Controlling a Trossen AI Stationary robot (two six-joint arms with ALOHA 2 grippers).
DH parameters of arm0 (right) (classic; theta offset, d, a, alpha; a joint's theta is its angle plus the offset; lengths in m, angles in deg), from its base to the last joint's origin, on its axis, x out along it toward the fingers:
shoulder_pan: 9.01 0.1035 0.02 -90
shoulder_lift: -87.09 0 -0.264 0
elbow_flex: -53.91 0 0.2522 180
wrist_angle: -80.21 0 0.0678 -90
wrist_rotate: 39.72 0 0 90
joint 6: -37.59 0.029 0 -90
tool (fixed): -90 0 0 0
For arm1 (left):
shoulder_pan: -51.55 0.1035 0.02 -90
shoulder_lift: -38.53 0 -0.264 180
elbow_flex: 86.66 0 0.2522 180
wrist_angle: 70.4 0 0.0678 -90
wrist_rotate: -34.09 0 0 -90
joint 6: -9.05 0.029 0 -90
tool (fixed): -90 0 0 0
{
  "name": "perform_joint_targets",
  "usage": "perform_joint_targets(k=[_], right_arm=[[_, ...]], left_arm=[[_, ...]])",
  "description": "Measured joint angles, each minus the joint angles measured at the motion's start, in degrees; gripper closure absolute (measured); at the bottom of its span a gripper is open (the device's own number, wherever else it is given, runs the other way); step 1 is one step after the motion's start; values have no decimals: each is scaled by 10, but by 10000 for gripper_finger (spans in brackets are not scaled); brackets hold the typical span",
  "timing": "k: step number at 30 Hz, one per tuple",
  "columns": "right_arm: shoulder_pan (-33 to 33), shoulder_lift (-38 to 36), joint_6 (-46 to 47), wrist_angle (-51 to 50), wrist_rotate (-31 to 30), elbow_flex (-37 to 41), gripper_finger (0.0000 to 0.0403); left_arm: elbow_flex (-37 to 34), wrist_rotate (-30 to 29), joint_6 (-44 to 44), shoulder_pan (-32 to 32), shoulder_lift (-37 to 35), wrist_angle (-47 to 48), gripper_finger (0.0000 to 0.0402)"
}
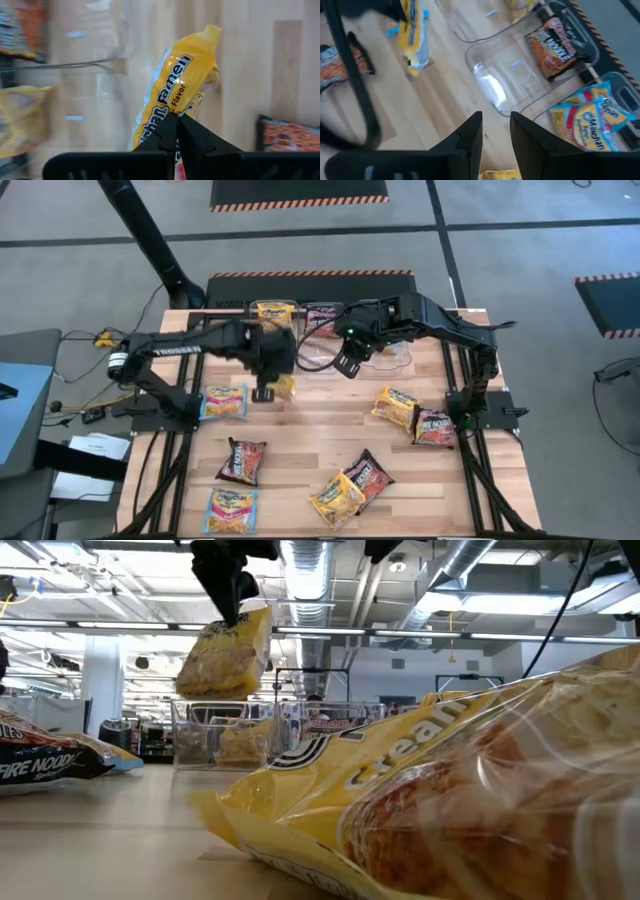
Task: Sort Maruchan noodles
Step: Put the yellow noodle pack in the left transparent bin
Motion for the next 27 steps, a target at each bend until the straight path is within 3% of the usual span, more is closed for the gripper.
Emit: perform_joint_targets(k=[12, 18, 27], right_arm=[[-51, 0, -31, -9, -11, 0, 278], [-93, 0, -62, -9, -11, 0, 278], [-148, 0, -113, -2, -10, 0, 278]], left_arm=[[46, 1, 105, 174, -1, -1, 401], [46, 35, 131, 254, 0, -42, 401], [41, 37, 137, 328, 23, -97, 401]])
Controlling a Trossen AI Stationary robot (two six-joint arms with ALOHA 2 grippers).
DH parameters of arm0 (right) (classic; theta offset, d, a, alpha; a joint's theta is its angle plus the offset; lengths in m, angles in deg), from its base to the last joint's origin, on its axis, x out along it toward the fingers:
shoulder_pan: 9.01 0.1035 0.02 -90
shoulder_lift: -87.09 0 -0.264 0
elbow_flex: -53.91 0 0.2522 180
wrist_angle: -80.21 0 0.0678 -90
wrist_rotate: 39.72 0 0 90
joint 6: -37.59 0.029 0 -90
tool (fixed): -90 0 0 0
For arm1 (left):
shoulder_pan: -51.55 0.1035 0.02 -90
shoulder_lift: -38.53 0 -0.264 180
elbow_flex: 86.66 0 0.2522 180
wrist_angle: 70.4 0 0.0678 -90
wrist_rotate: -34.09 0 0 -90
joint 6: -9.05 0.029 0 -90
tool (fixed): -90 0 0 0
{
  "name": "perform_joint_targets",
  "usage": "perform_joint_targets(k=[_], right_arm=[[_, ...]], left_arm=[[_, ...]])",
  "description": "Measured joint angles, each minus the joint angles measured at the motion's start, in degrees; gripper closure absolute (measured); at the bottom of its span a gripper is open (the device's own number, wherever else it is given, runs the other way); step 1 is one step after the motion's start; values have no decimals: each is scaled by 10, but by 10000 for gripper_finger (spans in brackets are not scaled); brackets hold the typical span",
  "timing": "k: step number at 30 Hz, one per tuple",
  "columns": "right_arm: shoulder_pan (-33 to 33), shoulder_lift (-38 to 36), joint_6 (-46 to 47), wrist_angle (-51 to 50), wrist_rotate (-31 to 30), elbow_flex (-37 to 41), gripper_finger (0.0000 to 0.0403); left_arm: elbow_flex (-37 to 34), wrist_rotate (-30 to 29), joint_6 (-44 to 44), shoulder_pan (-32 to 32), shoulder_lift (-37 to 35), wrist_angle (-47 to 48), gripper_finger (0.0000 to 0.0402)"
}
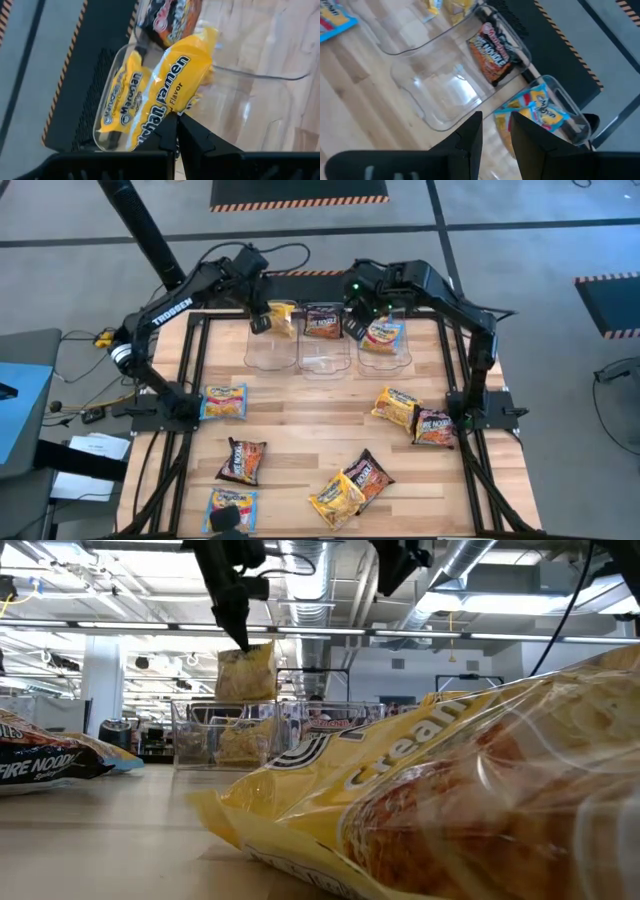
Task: Sort Maruchan noodles
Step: Put the yellow noodle pack in the left transparent bin, then put the black noodle pack in the middle transparent bin
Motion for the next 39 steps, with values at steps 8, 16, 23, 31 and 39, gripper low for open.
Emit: perform_joint_targets(k=[8, 16, 23, 31, 39], right_arm=[[-39, 0, -34, 0, 0, 0, 278], [-62, 0, -55, 0, 2, 0, 278], [-67, 0, -71, 0, 2, 0, 278], [-67, 0, -86, 0, 2, 0, 278], [-65, 0, -88, -2, 2, 0, 278]], left_arm=[[-1, 0, -2, 21, 54, -15, 401], [-1, -5, -17, 23, 93, -22, 402], [-1, -13, -21, 26, 111, -26, 402], [-1, -44, -50, 29, 111, -35, 402], [28, 38, -102, 26, 92, -20, 402]])
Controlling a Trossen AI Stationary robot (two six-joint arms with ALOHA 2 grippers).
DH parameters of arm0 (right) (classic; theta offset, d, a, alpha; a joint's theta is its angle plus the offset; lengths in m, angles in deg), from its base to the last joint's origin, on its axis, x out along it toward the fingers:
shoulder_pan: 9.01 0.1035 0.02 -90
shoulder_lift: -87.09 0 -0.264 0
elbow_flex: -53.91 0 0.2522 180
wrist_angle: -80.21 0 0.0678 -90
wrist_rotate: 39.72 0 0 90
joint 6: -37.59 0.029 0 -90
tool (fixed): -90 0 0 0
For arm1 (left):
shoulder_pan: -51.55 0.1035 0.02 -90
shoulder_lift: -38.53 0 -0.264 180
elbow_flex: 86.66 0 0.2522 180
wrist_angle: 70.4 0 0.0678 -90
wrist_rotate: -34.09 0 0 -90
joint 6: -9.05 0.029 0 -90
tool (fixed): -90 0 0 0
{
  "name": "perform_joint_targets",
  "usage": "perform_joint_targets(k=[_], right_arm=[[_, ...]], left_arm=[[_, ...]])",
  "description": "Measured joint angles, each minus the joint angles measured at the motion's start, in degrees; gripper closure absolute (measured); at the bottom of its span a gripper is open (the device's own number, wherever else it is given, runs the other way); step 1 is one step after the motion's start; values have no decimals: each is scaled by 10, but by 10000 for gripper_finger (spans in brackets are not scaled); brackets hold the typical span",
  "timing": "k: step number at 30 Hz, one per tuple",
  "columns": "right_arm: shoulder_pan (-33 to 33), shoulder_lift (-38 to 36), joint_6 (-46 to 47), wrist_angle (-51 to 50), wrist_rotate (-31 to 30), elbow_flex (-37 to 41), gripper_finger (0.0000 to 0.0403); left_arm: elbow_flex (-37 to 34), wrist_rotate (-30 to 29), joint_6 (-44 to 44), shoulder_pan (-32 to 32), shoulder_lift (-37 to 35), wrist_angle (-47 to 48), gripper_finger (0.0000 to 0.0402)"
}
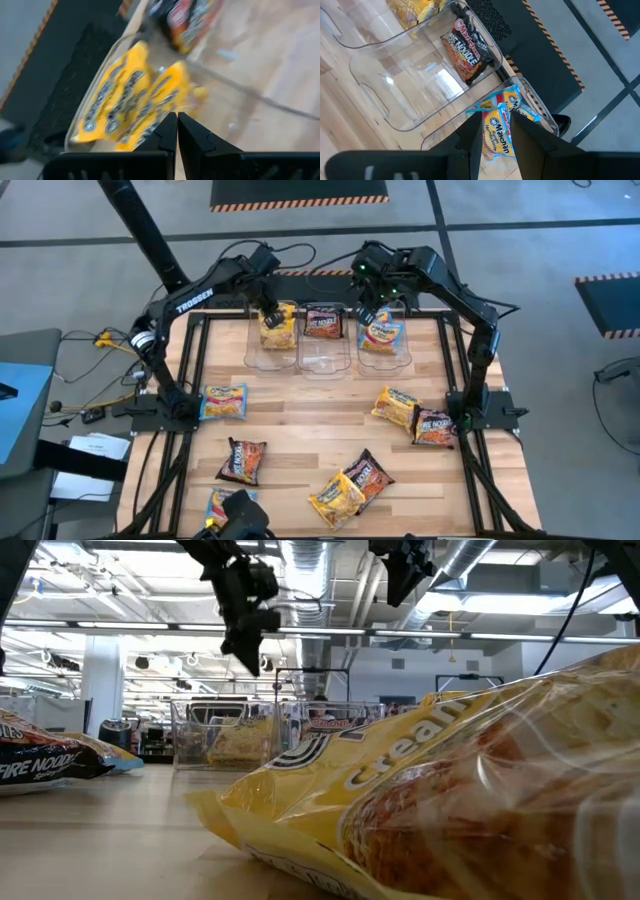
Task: Sort Maruchan noodles
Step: Put the black noodle pack in the middle transparent bin
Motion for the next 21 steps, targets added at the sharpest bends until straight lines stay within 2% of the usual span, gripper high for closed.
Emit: perform_joint_targets(k=[3, 7, 16, 21], right_arm=[[0, 0, 0, -14, 13, 0, 278], [8, -1, 10, -20, 50, 8, 278], [54, -8, 22, -20, 174, 10, 278], [88, -62, 54, -19, 179, 23, 278]], left_arm=[[16, 28, -4, -7, -14, 2, 401], [18, 32, -7, -21, -48, 2, 401], [18, 37, -34, -56, -119, 15, 401], [17, 37, -47, -81, -153, 51, 402]])
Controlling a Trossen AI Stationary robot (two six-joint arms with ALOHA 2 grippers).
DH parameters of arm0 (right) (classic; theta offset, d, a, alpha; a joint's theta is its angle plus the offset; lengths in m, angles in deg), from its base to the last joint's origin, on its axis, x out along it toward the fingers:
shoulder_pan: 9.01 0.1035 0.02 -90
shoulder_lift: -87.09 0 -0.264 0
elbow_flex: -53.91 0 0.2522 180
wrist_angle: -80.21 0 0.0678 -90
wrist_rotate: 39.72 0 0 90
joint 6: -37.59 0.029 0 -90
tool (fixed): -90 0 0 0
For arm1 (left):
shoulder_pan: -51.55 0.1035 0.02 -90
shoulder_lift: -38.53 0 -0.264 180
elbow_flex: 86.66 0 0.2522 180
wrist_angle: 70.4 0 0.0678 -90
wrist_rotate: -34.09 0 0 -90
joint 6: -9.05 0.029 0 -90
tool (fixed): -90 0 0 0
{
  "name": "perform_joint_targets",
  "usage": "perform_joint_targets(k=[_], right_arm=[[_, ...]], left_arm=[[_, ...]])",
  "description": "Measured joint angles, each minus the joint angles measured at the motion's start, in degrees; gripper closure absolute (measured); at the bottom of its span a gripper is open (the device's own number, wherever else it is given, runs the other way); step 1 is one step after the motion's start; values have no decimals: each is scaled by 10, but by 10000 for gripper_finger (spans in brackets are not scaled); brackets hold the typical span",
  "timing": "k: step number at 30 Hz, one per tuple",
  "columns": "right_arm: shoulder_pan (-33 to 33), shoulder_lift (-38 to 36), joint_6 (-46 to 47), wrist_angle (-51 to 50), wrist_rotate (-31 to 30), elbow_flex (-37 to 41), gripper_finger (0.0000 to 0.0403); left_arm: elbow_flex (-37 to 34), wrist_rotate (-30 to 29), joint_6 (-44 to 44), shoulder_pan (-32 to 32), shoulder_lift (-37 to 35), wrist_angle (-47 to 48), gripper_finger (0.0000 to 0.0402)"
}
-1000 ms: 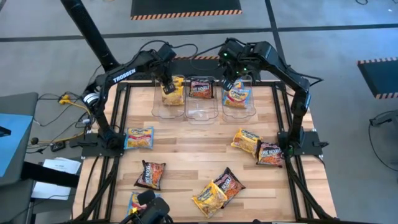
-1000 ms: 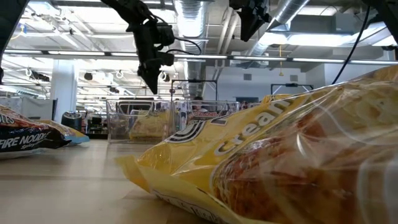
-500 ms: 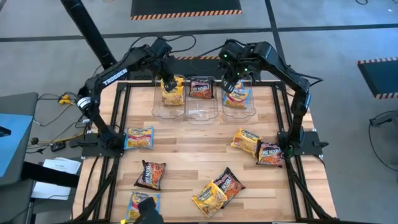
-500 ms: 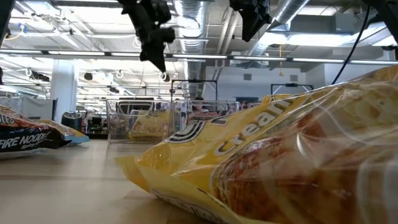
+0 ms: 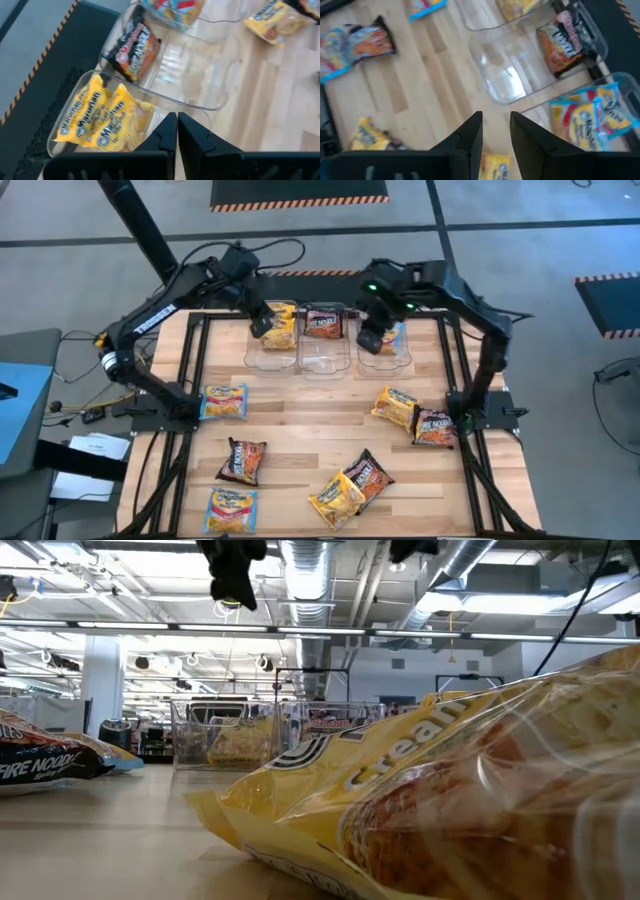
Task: Sort Maruchan noodles
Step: Put the black noodle pack in the middle transparent bin
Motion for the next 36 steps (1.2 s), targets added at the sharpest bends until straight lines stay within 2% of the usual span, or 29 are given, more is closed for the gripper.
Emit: perform_joint_targets(k=[6, 11, 16, 24, 36], right_arm=[[44, -115, 87, -2, -43, 142, 278], [86, -205, 200, -3, -43, 271, 278], [139, -260, 292, -3, -43, 354, 278], [216, -292, 360, -2, -25, 439, 264], [321, -289, 484, -2, 46, 622, 168]], left_arm=[[-41, 0, -30, -36, -50, 2, 401], [-67, 0, -55, -69, -79, -1, 401], [-74, -1, -72, -99, -84, 1, 402], [-74, -1, -78, -133, -84, 0, 401], [-74, -1, -96, -167, -84, 0, 401]])
